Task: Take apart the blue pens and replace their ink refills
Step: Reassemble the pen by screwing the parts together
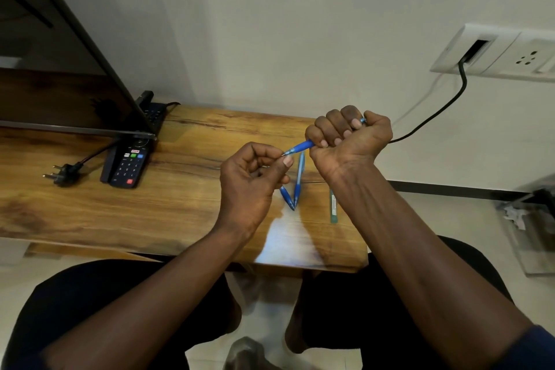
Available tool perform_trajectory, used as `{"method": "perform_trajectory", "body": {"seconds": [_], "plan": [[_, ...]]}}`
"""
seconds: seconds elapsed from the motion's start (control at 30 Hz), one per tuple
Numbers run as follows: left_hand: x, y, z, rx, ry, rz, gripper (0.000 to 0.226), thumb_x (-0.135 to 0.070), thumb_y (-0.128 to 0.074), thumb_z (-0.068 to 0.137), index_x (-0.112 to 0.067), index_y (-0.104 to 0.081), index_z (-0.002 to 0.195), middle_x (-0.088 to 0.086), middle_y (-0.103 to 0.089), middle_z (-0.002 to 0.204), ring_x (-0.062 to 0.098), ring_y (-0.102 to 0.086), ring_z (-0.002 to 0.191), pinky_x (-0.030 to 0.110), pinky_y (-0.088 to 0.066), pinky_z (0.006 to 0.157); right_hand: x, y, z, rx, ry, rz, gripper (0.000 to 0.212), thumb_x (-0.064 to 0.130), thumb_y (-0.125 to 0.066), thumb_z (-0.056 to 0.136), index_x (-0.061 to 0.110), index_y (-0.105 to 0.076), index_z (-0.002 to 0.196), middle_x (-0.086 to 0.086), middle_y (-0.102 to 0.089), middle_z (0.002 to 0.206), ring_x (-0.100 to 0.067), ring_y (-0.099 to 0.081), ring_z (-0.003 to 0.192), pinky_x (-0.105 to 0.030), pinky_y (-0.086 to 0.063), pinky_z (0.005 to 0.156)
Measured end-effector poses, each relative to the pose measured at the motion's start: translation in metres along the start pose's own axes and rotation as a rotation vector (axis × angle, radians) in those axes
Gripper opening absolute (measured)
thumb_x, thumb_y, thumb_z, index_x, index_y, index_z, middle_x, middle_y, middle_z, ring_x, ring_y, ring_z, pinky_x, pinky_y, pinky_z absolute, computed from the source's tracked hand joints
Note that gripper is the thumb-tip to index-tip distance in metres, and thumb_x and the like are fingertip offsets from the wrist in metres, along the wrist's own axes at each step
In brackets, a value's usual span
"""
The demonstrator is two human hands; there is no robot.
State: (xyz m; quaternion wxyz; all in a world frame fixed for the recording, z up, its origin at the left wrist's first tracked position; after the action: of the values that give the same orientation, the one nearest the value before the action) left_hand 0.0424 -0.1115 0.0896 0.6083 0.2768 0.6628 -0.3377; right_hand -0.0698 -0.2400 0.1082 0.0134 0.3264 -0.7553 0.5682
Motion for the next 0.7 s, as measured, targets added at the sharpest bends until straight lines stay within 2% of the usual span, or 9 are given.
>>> {"method": "perform_trajectory", "body": {"seconds": [0.17, 0.27, 0.4, 0.53, 0.7], "plan": [[-0.001, -0.003, 0.001, 0.020, -0.033, 0.045, 0.009, -0.008, -0.078, 0.093, -0.012, -0.071, 0.098, 0.010, -0.076, 0.094, 0.018, -0.073, 0.067, 0.028, -0.060, 0.066, 0.004, 0.004, 0.001, -0.040, 0.007, 0.013, 0.036, 0.027, -0.028, 0.091, 0.020, -0.030, 0.056, 0.006, -0.020, 0.045, -0.011, -0.015, 0.038, -0.020, -0.017, 0.043], [0.001, -0.003, 0.002, 0.025, -0.033, 0.057, 0.007, -0.009, -0.075, 0.095, -0.011, -0.072, 0.101, 0.014, -0.075, 0.098, 0.017, -0.073, 0.068, 0.027, -0.060, 0.066, 0.002, 0.005, 0.003, -0.024, -0.027, 0.046, 0.039, 0.034, -0.032, 0.093, 0.019, -0.032, 0.057, 0.005, -0.022, 0.045, -0.011, -0.018, 0.038, -0.021, -0.017, 0.044], [0.002, -0.004, 0.003, 0.035, -0.042, 0.122, 0.006, -0.012, -0.076, 0.095, -0.012, -0.071, 0.098, 0.010, -0.076, 0.095, 0.018, -0.074, 0.069, 0.024, -0.056, 0.063, 0.003, 0.010, 0.003, -0.079, -0.017, 0.024, 0.039, 0.034, -0.032, 0.093, 0.019, -0.031, 0.057, 0.005, -0.021, 0.045, -0.012, -0.016, 0.038, -0.021, -0.017, 0.044], [-0.003, -0.006, 0.006, 0.049, -0.083, 0.198, 0.006, -0.010, -0.077, 0.094, -0.012, -0.071, 0.094, 0.005, -0.076, 0.090, 0.019, -0.075, 0.071, 0.028, -0.060, 0.064, 0.008, 0.013, 0.004, -0.126, 0.013, -0.003, 0.037, 0.027, -0.028, 0.092, 0.021, -0.027, 0.056, 0.006, -0.017, 0.047, -0.012, -0.014, 0.039, -0.020, -0.015, 0.044], [-0.005, -0.007, 0.007, 0.058, -0.100, 0.174, 0.005, -0.012, -0.077, 0.094, -0.012, -0.072, 0.096, 0.007, -0.076, 0.091, 0.022, -0.075, 0.072, 0.029, -0.060, 0.066, 0.010, 0.011, 0.005, -0.113, 0.013, 0.007, 0.035, 0.029, -0.030, 0.092, 0.021, -0.027, 0.058, 0.006, -0.017, 0.047, -0.012, -0.014, 0.039, -0.020, -0.015, 0.045]]}}
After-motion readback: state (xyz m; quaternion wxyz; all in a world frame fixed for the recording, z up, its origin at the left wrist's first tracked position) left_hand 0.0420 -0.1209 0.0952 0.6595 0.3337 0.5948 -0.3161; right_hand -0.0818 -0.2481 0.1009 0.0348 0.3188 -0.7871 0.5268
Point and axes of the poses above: each hand's wrist, its own z-axis towards the middle knuckle, its own y-axis out of the back of the hand, x = y × z, the point moved 9 cm from there along z, towards the middle knuckle
